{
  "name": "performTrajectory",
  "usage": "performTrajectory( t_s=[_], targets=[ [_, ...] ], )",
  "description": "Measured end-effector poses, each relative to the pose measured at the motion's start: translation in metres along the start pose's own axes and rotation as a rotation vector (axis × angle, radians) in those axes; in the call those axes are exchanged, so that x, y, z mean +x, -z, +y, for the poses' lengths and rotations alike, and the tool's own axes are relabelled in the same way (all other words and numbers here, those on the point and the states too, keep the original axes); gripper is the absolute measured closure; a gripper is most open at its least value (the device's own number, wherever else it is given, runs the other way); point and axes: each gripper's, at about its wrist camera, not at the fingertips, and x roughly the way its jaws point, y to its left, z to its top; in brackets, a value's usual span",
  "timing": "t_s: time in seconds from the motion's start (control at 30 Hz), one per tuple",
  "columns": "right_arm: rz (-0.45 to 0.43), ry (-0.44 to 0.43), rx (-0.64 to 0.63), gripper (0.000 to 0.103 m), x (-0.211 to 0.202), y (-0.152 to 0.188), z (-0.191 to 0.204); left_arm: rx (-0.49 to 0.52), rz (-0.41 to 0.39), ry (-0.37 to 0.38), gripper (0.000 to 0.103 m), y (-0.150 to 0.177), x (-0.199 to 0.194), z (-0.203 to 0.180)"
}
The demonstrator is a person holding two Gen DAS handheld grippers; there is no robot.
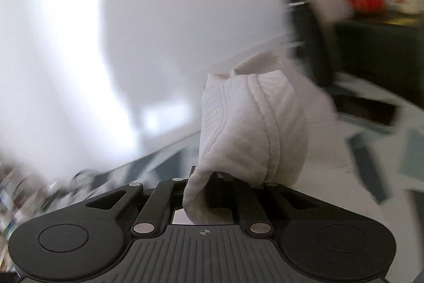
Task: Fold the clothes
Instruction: 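Lift the grasped fabric edge upward with the right gripper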
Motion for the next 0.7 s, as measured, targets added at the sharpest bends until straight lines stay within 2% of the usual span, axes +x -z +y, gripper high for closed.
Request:
performTrajectory(
  t_s=[0.17, 0.3, 0.63, 0.7],
  targets=[
    [0.154, -0.087, -0.117, 0.098, 0.038, 0.046, 0.054, -0.034, 0.01, 0.02, 0.001, -0.002, -0.001, 0.022],
    [0.282, -0.059, -0.174, 0.098, 0.071, 0.076, 0.063, -0.049, 0.027, 0.037, 0.001, -0.005, 0.001, 0.034],
    [0.299, -0.061, -0.148, 0.098, 0.069, 0.091, 0.058, 0.014, 0.064, 0.117, 0.001, -0.012, 0.008, 0.044],
    [0.296, -0.061, -0.141, 0.098, 0.074, 0.09, 0.058, 0.028, 0.071, 0.127, 0.004, -0.014, 0.008, 0.043]
  ],
)
